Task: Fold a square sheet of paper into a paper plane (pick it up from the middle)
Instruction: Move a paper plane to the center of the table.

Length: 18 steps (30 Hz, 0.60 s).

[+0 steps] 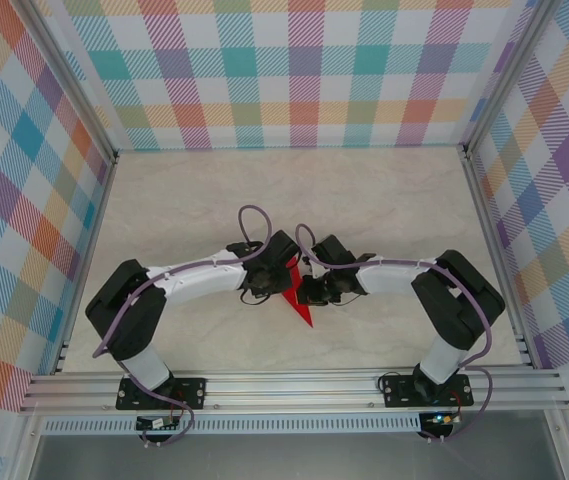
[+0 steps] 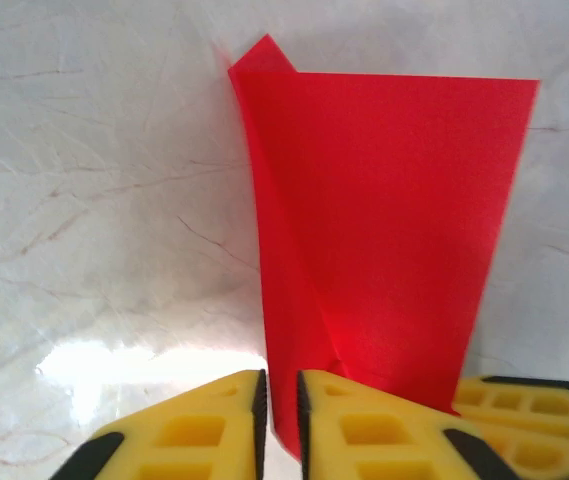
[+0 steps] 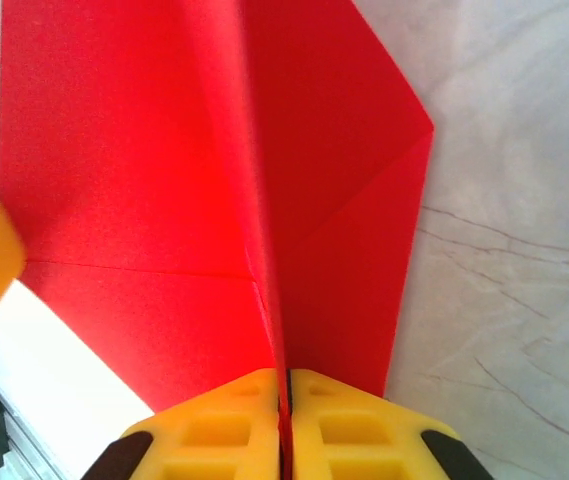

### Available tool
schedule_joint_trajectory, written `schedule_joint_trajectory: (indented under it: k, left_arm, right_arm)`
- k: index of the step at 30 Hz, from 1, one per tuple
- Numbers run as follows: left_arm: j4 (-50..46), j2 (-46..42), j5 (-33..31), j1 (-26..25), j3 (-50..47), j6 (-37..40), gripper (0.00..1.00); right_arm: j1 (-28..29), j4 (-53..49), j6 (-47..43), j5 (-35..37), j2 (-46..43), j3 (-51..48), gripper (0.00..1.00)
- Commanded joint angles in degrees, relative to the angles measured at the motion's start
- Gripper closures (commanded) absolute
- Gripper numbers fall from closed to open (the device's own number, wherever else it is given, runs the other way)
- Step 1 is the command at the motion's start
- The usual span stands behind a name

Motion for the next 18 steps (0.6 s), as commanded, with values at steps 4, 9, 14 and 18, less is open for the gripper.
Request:
schedule_joint_trajectory:
  k: [4, 9, 14, 18]
  left_arm:
    - [2.56, -10.40, -1.36, 0.48, -3.08, 1.46, 0.53]
    - [0.81, -17.13, -7.40, 0.76, -7.61, 0.20, 0.40]
    - [1.89, -22.29, -7.95, 2.39, -13.69, -1.71, 0.35]
    - [2.04, -25.08, -7.48, 3.53, -16.82, -2.33, 0.32]
  right_arm:
    - [0.50, -12.05, -0.91, 14.43, -7.95, 3.39, 0.93]
    - [0.43, -22.87, 2.17, 28.16, -7.96, 8.09, 0.93]
    - [0.41, -25.39, 2.77, 30.98, -2.99, 12.83, 0.92]
    - [0.43, -25.24, 1.79, 30.08, 1.28, 16.66, 0.91]
